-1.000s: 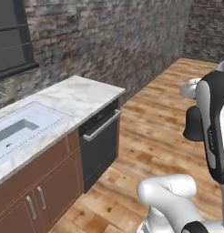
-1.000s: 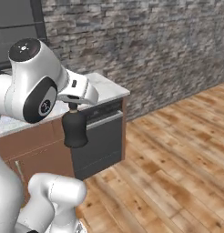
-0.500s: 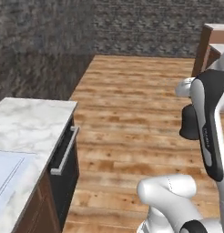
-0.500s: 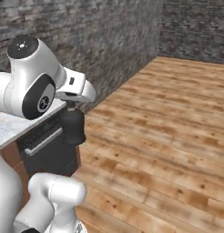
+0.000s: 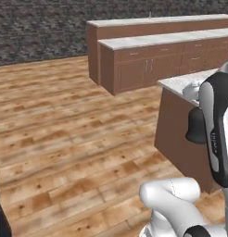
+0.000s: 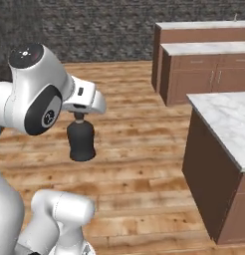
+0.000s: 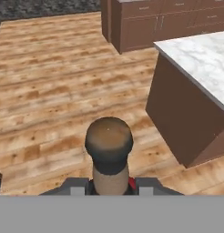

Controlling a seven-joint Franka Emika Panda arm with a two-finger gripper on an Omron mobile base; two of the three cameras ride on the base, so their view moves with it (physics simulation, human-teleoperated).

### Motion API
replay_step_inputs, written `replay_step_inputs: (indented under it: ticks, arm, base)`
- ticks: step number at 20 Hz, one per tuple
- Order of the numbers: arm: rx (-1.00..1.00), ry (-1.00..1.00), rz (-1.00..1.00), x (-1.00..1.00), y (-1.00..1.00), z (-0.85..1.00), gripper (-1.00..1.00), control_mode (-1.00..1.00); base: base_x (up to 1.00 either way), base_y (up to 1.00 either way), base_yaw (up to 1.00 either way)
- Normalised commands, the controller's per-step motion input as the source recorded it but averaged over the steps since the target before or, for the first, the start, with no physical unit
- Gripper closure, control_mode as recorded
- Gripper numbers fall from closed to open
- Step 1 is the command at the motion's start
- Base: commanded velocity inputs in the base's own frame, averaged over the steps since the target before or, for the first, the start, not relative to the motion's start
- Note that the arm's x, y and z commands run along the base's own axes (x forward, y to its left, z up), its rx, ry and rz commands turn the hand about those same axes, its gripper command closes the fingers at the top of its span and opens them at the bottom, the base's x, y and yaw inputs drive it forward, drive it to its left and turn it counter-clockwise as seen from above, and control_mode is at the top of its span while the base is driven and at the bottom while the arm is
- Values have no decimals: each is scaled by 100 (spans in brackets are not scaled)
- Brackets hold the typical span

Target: Get the candle and the liquor from the cabinet and move them to the dining counter.

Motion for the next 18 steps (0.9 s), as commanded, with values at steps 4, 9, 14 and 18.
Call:
replay_step_inputs:
  ticks: [4, 9, 14, 18]
  arm:
    - [0, 0, 0, 0, 0, 0, 100, 100]
    - [0, 0, 0, 0, 0, 0, 100, 100]
    - [0, 0, 0, 0, 0, 0, 100, 100]
    - [0, 0, 0, 0, 0, 0, 100, 100]
  base:
    - [100, 64, -13]
    - [100, 71, 5]
    - [100, 77, 10]
    - [100, 62, 9]
